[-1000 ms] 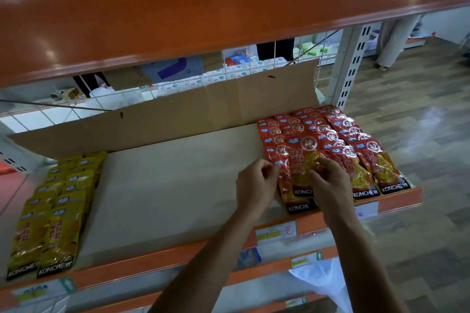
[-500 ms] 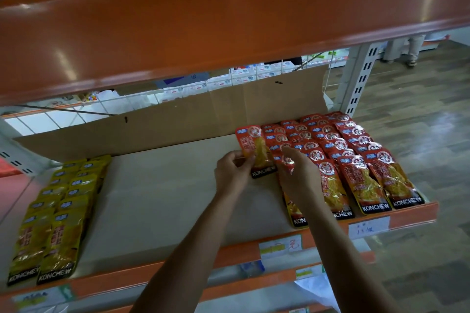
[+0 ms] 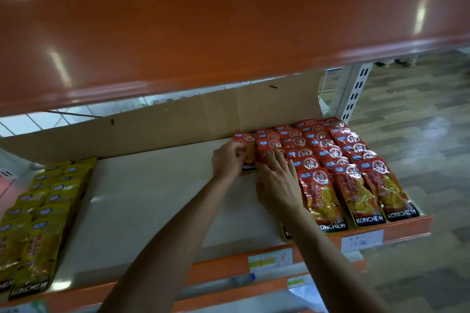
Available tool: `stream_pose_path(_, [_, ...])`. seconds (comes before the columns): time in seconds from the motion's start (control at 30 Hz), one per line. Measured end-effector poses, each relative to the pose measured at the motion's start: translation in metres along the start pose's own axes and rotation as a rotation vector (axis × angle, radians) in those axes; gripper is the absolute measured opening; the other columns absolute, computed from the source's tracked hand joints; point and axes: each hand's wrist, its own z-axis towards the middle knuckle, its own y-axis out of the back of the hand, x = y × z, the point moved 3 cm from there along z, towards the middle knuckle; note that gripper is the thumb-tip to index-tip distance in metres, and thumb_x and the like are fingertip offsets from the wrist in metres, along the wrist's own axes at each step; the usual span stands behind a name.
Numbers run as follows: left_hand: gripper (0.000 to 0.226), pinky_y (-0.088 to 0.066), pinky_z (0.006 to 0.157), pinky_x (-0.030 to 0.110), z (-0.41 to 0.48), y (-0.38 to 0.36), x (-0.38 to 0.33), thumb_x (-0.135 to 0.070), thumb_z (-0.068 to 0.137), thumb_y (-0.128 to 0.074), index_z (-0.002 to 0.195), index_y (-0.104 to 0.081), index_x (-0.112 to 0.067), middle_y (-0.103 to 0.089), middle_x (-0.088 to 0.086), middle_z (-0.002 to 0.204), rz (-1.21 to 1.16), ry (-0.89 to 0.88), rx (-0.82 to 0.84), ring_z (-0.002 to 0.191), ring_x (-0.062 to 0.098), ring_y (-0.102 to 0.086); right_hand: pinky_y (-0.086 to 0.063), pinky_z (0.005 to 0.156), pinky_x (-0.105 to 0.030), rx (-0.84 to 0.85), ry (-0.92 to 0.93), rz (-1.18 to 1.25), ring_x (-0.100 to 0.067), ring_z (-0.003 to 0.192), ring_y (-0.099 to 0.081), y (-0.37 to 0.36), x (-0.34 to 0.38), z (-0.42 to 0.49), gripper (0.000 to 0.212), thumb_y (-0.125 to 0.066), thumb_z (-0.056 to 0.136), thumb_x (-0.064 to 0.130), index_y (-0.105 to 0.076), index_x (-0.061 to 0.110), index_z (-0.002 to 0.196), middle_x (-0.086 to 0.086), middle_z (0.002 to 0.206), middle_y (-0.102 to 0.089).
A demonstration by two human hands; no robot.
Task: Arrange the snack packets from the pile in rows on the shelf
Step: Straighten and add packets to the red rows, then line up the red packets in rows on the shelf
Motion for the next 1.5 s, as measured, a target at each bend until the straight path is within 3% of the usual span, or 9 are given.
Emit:
stream_pose_path(0.2, [0.027, -0.045, 0.093, 0.026, 0.006, -0.006, -0.001, -0.029, 0.088, -0.065, 0.113, -0.071, -0.020, -0.070, 0.000, 0.115, 0.083, -0.036, -0.001, 0.107, 0.017, -0.063, -0.002, 0.119, -0.042, -0.018, -0.022, 0.022, -0.024, 0.148, -0.003, -0.002, -0.006, 0.001, 0.052, -0.046, 0.093, 0.020, -0.036, 0.016, 0.144, -0.004, 0.157, -0.021])
stream_pose_path(0.5, [0.039, -0.046, 0.087, 0.029, 0.001, 0.000, 0.001, -0.037, 0.089, -0.062, 0.124, -0.064, -0.020, -0.066, 0.008, 0.117, 0.162, -0.121, -0.003, 0.106, 0.021, -0.061, 0.002, 0.118, -0.040, -0.013, -0.001, -0.017, -0.022, 0.148, 0.001, -0.004, -0.004, -0.003, 0.055, -0.041, 0.093, 0.012, -0.031, 0.019, 0.146, -0.003, 0.160, -0.013])
stream_pose_path(0.7, [0.044, -0.042, 0.091, 0.034, -0.018, 0.013, 0.004, -0.037, 0.092, -0.058, 0.131, -0.055, -0.017, -0.056, 0.012, 0.123, 0.199, -0.154, -0.023, 0.115, 0.027, -0.052, 0.002, 0.119, -0.045, -0.052, -0.003, -0.014, -0.023, 0.148, -0.001, 0.002, 0.004, -0.006, 0.057, -0.047, 0.093, 0.023, -0.030, 0.024, 0.147, -0.004, 0.159, -0.015])
stream_pose_path(0.83, [0.038, -0.042, 0.093, 0.033, -0.037, 0.032, 0.007, -0.030, 0.093, -0.056, 0.129, -0.056, -0.016, -0.056, 0.010, 0.126, 0.259, -0.242, -0.008, 0.117, 0.025, -0.051, 0.002, 0.119, -0.040, -0.093, 0.044, 0.020, -0.023, 0.148, -0.004, 0.002, 0.024, -0.007, 0.056, -0.049, 0.093, 0.022, -0.032, 0.017, 0.146, -0.005, 0.158, -0.020])
stream_pose_path(0.93, [0.037, -0.042, 0.096, 0.032, -0.053, 0.054, 0.018, -0.026, 0.095, -0.055, 0.131, -0.055, -0.017, -0.054, 0.007, 0.130, 0.322, -0.271, -0.009, 0.120, 0.023, -0.047, -0.002, 0.120, -0.038, -0.086, 0.082, 0.057, -0.021, 0.147, -0.008, -0.005, 0.048, -0.006, 0.054, -0.048, 0.094, 0.022, -0.033, 0.014, 0.145, -0.005, 0.156, -0.026])
stream_pose_path(1.1, [0.039, -0.041, 0.102, 0.031, -0.072, 0.106, 0.056, -0.026, 0.094, -0.055, 0.132, -0.054, -0.019, -0.055, 0.002, 0.133, 0.376, -0.269, -0.074, 0.124, 0.018, -0.046, -0.004, 0.119, -0.034, 0.004, 0.156, 0.079, -0.020, 0.148, -0.006, -0.027, 0.108, -0.001, 0.057, -0.043, 0.098, 0.024, -0.022, 0.013, 0.150, -0.006, 0.159, -0.016])
stream_pose_path(1.3, [0.037, -0.044, 0.099, 0.035, -0.091, 0.187, 0.120, -0.022, 0.090, -0.059, 0.127, -0.060, -0.015, -0.061, 0.003, 0.126, 0.431, -0.217, -0.208, 0.120, 0.021, -0.051, -0.006, 0.119, -0.036, 0.013, 0.313, 0.102, -0.023, 0.147, -0.010, -0.056, 0.211, 0.005, 0.057, -0.045, 0.097, 0.023, -0.025, 0.012, 0.149, -0.008, 0.158, -0.020])
stream_pose_path(1.4, [0.037, -0.049, 0.093, 0.040, -0.095, 0.231, 0.158, -0.020, 0.086, -0.061, 0.121, -0.063, -0.013, -0.064, 0.006, 0.119, 0.426, -0.181, -0.254, 0.114, 0.026, -0.055, -0.015, 0.118, -0.040, 0.004, 0.371, 0.085, -0.028, 0.144, -0.023, -0.078, 0.267, 0.008, 0.055, -0.050, 0.093, 0.020, -0.035, 0.009, 0.144, -0.013, 0.153, -0.031])
stream_pose_path(1.5, [0.035, -0.052, 0.084, 0.040, -0.097, 0.280, 0.196, -0.020, 0.079, -0.064, 0.114, -0.066, -0.016, -0.065, 0.006, 0.112, 0.456, -0.133, -0.292, 0.107, 0.028, -0.058, -0.036, 0.107, -0.050, -0.023, 0.424, 0.127, -0.040, 0.127, -0.047, -0.103, 0.326, 0.014, 0.051, -0.066, 0.079, 0.012, -0.055, 0.002, 0.128, -0.021, 0.134, -0.053])
